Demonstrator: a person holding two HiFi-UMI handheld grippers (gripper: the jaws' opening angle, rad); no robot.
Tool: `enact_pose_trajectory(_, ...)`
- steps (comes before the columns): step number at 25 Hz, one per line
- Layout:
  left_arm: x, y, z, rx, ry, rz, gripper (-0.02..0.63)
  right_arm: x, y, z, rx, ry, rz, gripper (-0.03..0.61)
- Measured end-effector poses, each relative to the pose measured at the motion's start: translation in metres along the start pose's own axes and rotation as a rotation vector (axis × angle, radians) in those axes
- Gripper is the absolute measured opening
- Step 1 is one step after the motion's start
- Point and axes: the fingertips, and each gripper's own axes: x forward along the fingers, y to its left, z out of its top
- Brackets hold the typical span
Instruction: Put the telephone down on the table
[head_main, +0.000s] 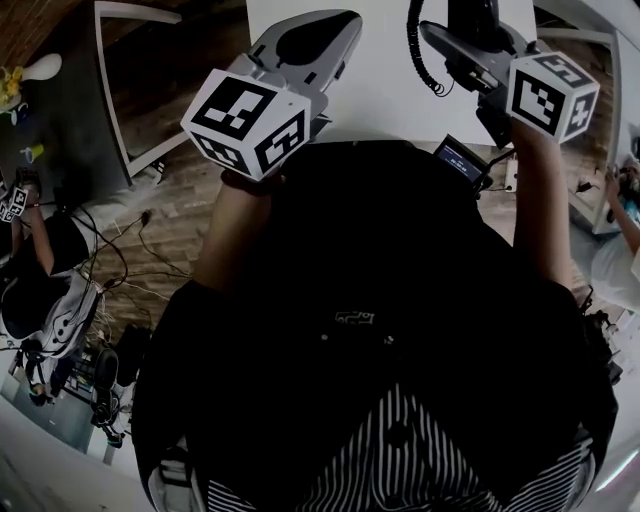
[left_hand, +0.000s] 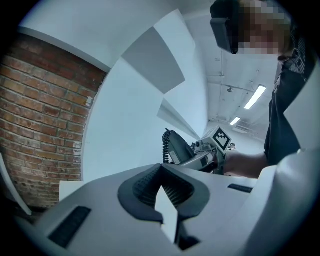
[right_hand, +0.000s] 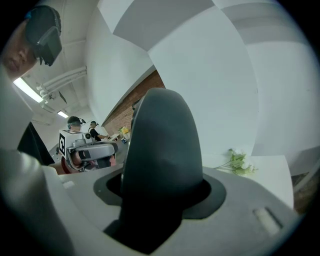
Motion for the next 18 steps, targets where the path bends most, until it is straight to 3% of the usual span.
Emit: enact_pose_trajectory(18, -0.008, 0.013, -0.019, -0.086, 0.001, 0.042, 0.008, 0.035, -0.014, -0.013, 0.016, 0.073, 0.02, 0.278)
